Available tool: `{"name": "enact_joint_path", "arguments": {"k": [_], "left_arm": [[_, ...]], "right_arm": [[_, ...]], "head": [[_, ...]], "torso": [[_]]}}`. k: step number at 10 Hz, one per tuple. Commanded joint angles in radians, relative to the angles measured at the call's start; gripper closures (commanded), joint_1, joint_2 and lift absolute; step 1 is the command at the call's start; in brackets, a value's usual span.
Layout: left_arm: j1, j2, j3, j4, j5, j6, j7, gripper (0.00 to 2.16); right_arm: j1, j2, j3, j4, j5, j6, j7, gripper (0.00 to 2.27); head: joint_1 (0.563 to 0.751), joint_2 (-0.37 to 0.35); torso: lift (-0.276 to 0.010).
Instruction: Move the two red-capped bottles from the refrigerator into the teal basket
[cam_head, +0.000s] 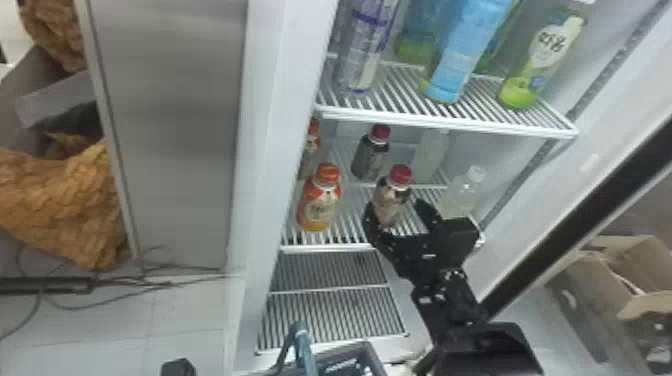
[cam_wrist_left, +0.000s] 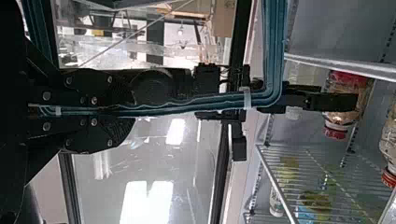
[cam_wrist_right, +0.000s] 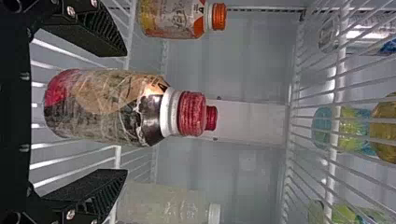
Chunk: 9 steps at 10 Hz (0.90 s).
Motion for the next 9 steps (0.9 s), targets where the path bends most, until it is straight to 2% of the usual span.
{"name": "enact_joint_path", "arguments": {"k": [1,3,6,9], "left_arm": [[0.0,0.0,0.0,0.0,0.0,0.001,0.0,1.09],[0.0,0.0,0.0,0.0,0.0,0.001,0.0,1.09],[0.0,0.0,0.0,0.0,0.0,0.001,0.0,1.09],[0.002,0.0,0.0,0.0,0.006,-0.002,0.0,1.09]], "right_arm": [[-0.026,-0.002,0.012,0.029,0.002,0.0,0.0,0.12],[-0.036,-0.002,0.012,0.044,-0.002,0.0,0.0,0.2],[-0.028,-0.002,0.012,0.051,-0.028,-0.015,0.0,0.58],[-0.014,-0.002,0.012,0.048,-0.078,-0.059,0.0,0.58]], "head": [[0.695,-0.35],[0.695,-0.35],[0.695,-0.35],[0.695,-0.35]], "torso": [[-0.228],[-0.228],[-0.228],[-0.228]]}}
